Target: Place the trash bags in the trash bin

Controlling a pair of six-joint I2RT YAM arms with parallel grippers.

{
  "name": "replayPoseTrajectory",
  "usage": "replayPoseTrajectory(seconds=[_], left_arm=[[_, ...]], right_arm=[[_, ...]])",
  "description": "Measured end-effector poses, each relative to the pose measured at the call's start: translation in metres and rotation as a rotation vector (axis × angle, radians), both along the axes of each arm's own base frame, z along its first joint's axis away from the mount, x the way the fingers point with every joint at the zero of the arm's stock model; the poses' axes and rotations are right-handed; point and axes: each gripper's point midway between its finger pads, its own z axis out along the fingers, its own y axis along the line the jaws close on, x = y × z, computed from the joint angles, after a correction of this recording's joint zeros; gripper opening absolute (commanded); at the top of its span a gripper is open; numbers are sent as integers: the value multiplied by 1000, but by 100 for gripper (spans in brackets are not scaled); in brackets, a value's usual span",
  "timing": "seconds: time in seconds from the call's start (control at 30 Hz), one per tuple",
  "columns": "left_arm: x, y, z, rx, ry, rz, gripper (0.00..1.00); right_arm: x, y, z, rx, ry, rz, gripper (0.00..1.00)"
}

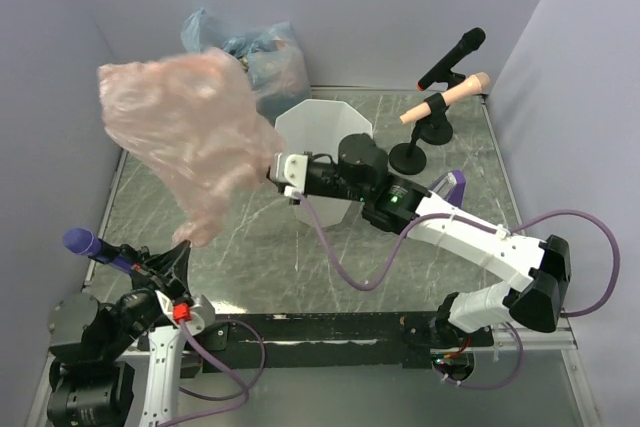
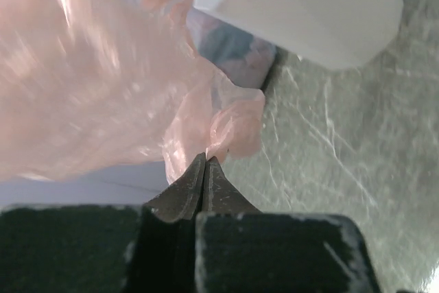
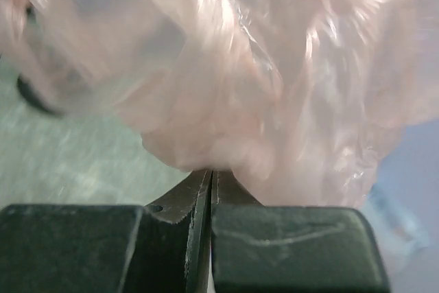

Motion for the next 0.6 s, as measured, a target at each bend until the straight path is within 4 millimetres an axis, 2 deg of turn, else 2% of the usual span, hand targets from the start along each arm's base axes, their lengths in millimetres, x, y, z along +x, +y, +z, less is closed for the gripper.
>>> replayPoseTrajectory(seconds=[0.07, 0.2, 0.33, 0.5, 0.6], left_arm=[[-1, -3, 15, -66, -9, 1, 1], [6, -4, 33, -175, -11, 12, 1], [19, 0, 55, -281, -21, 48, 1], [51, 14, 92, -389, -52, 115, 0], [72, 25, 119, -412, -120, 155, 1]], right_arm=[[-2, 0, 32, 68, -30, 9, 0], [-7, -2, 73, 147, -56, 23, 0], [-8, -3, 88, 178, -65, 23, 0], [-3, 2, 103, 209, -85, 12, 0], [9, 11, 119, 242, -110, -9, 0]])
